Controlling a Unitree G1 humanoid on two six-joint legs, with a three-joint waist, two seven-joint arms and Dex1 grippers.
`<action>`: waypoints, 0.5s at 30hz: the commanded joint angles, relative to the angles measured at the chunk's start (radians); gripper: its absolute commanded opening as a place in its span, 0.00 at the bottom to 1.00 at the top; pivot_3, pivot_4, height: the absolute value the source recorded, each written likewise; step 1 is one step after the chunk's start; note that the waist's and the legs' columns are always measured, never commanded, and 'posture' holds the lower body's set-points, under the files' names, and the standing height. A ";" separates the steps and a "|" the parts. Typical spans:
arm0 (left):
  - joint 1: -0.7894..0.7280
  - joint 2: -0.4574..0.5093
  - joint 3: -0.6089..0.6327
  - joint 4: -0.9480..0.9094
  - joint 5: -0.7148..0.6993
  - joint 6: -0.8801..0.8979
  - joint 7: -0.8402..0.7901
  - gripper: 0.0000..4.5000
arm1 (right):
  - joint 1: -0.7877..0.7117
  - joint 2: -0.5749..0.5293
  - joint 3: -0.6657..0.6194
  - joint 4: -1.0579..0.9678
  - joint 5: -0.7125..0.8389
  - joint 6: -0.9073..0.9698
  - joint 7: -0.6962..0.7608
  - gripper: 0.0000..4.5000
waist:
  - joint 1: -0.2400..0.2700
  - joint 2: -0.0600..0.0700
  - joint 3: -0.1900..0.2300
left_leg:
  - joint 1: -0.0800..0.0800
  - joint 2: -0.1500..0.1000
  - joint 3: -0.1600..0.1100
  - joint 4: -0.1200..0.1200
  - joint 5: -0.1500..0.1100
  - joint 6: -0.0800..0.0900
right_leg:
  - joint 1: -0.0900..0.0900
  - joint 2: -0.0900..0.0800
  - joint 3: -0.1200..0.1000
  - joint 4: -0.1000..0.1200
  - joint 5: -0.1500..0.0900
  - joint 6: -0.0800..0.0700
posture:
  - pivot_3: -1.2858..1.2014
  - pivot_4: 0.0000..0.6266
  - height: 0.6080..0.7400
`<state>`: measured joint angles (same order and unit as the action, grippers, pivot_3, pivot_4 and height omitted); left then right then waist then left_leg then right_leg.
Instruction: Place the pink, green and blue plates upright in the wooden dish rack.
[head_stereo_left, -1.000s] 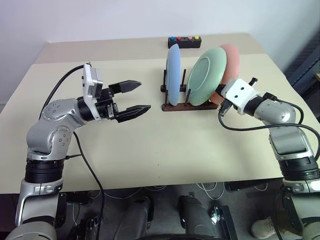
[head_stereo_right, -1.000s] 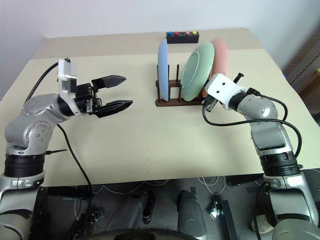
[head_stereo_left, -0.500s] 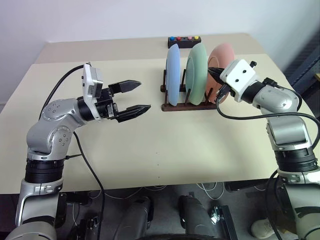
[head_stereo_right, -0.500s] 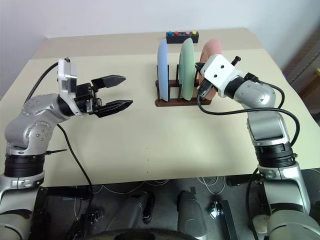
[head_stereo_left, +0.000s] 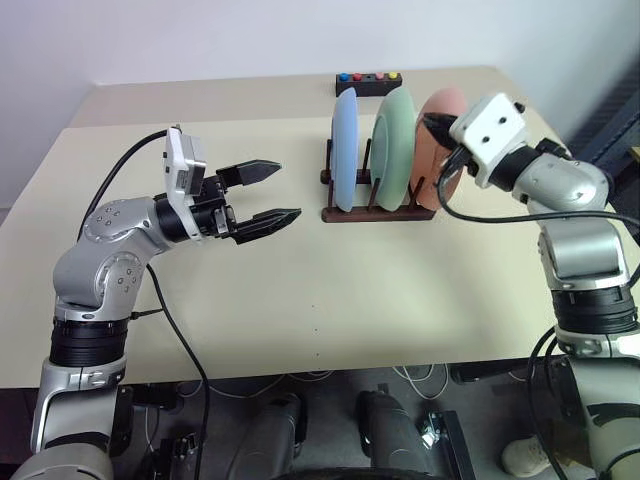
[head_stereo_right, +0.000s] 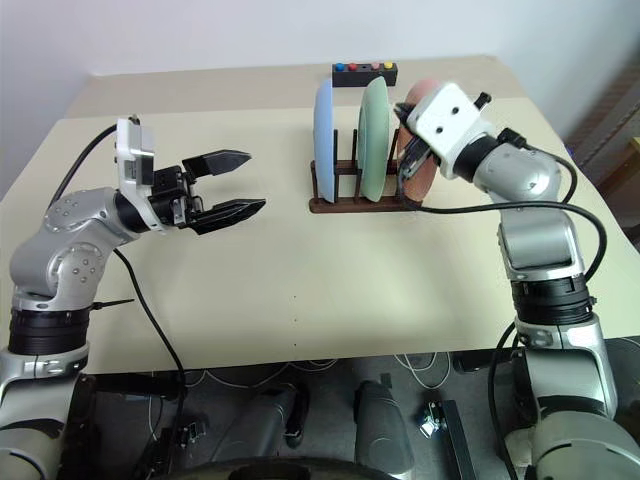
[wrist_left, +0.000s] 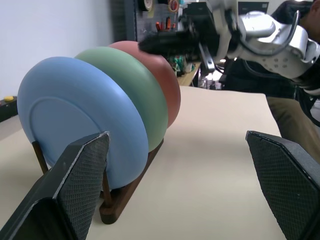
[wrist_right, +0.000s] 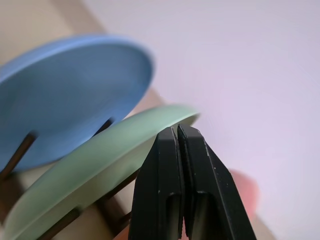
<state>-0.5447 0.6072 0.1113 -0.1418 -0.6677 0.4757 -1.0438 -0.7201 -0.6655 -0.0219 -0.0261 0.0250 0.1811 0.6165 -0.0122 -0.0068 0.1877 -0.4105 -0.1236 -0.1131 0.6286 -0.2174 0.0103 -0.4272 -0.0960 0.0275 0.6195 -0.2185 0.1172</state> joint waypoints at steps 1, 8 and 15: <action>-0.009 0.008 0.019 -0.028 -0.013 -0.009 -0.004 1.00 | -0.060 0.045 -0.106 -0.042 0.153 0.122 -0.008 0.01 | -0.001 0.000 0.000 | 0.000 0.000 0.000 0.000 0.000 0.000 | 0.000 0.000 0.000 0.000 0.000 0.000 | 0.52 0.24 1.00; -0.017 0.018 0.016 -0.011 -0.011 -0.005 -0.021 1.00 | -0.047 0.052 -0.361 -0.202 0.797 0.575 0.113 0.51 | 0.003 0.000 0.000 | 0.000 0.000 -0.001 -0.001 0.000 0.000 | 0.000 0.000 0.000 0.000 0.000 0.000 | 0.52 0.24 1.00; -0.045 0.055 0.021 0.088 0.046 -0.083 -0.083 1.00 | 0.302 -0.112 -0.411 -0.427 1.085 0.764 0.303 0.98 | 0.015 -0.001 0.000 | 0.000 0.000 -0.002 0.000 -0.001 0.002 | 0.002 -0.002 -0.002 -0.002 0.000 0.000 | 0.52 0.24 1.00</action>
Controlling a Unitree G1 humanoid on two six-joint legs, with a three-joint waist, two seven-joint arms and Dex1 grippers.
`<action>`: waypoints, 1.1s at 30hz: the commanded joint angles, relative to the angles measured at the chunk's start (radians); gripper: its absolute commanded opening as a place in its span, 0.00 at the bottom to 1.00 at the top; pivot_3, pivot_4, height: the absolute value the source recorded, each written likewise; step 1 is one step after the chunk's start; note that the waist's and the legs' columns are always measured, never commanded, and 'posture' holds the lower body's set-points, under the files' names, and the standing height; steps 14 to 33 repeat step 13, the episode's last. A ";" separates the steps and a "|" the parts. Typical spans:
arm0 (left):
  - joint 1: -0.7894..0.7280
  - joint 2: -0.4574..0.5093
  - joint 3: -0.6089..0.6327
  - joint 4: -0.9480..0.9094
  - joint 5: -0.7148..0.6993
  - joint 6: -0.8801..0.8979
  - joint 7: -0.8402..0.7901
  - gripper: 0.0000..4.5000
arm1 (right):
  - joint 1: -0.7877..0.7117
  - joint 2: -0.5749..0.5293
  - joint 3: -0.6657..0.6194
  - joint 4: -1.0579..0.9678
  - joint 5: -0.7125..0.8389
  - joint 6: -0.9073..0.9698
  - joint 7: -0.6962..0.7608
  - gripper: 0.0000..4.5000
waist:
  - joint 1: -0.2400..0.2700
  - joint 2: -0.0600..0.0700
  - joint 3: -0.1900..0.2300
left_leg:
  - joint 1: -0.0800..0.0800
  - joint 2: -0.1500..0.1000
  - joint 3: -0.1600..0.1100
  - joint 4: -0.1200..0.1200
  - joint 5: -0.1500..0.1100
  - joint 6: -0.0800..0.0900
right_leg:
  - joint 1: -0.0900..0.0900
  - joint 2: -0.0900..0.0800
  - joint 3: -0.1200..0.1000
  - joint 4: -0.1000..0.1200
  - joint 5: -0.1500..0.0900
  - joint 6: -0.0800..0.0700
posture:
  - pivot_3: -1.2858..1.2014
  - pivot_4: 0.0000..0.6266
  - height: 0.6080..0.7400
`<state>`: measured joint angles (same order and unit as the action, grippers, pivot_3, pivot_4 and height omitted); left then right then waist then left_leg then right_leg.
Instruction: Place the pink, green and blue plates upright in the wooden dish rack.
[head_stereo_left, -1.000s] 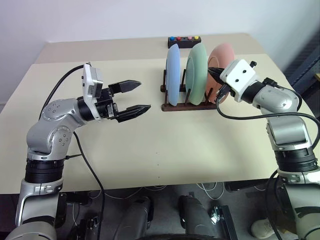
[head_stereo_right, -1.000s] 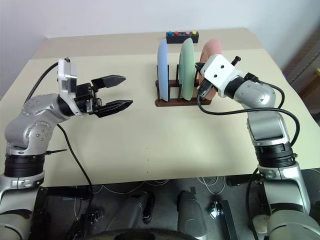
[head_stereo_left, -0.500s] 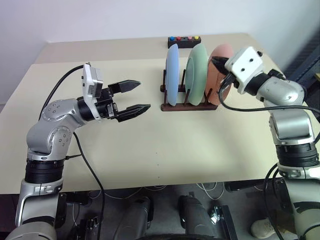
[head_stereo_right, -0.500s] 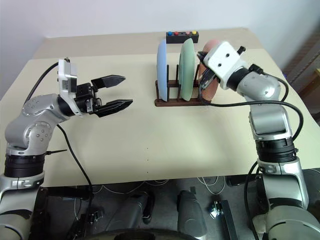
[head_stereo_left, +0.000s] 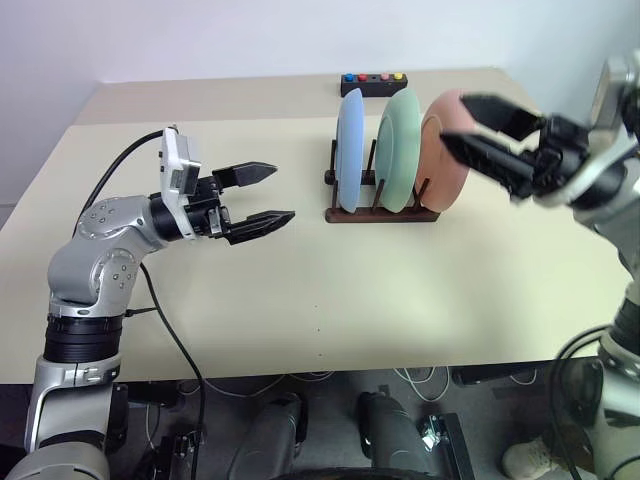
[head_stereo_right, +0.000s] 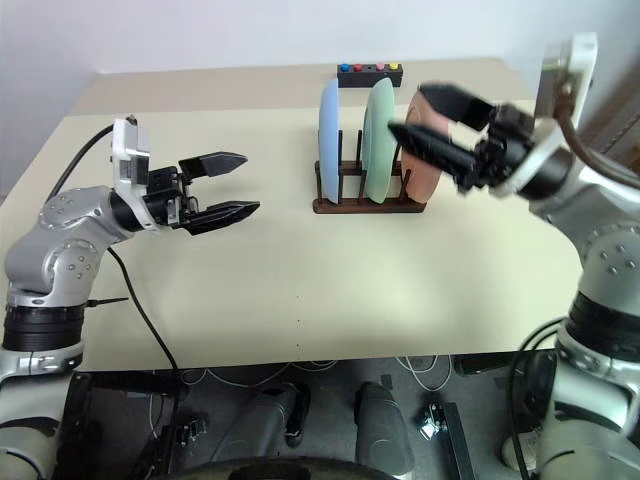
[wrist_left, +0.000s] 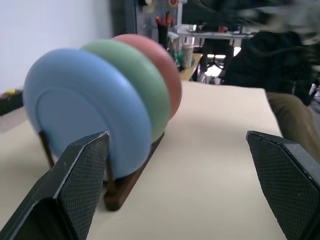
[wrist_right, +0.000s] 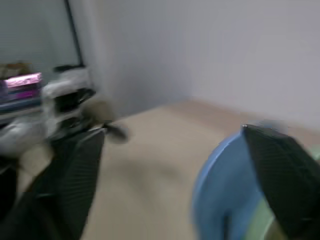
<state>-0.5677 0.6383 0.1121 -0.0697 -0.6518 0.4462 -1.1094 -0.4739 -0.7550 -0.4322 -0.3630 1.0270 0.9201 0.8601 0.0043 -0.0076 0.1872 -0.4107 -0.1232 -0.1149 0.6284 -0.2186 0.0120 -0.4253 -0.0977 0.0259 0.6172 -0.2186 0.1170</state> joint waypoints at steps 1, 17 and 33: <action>-0.019 0.031 0.023 0.020 0.036 -0.062 -0.023 1.00 | 0.071 -0.025 0.004 -0.105 0.107 0.027 0.062 0.98 | -0.006 0.001 0.000 | 0.000 0.000 0.001 0.000 0.000 0.000 | -0.001 0.000 0.001 0.000 0.000 0.000 | 0.52 0.24 1.00; 0.032 0.043 0.037 -0.029 0.020 -0.043 -0.012 1.00 | 0.172 -0.064 0.115 -0.157 -0.082 -0.162 0.107 0.98 | -0.013 0.001 0.001 | 0.000 0.001 0.002 0.001 0.000 0.000 | -0.001 0.000 0.002 0.000 0.000 0.000 | 0.52 0.24 1.00; 0.032 0.043 0.037 -0.029 0.020 -0.043 -0.012 1.00 | 0.172 -0.064 0.115 -0.157 -0.082 -0.162 0.107 0.98 | -0.013 0.001 0.001 | 0.000 0.001 0.002 0.001 0.000 0.000 | -0.001 0.000 0.002 0.000 0.000 0.000 | 0.52 0.24 1.00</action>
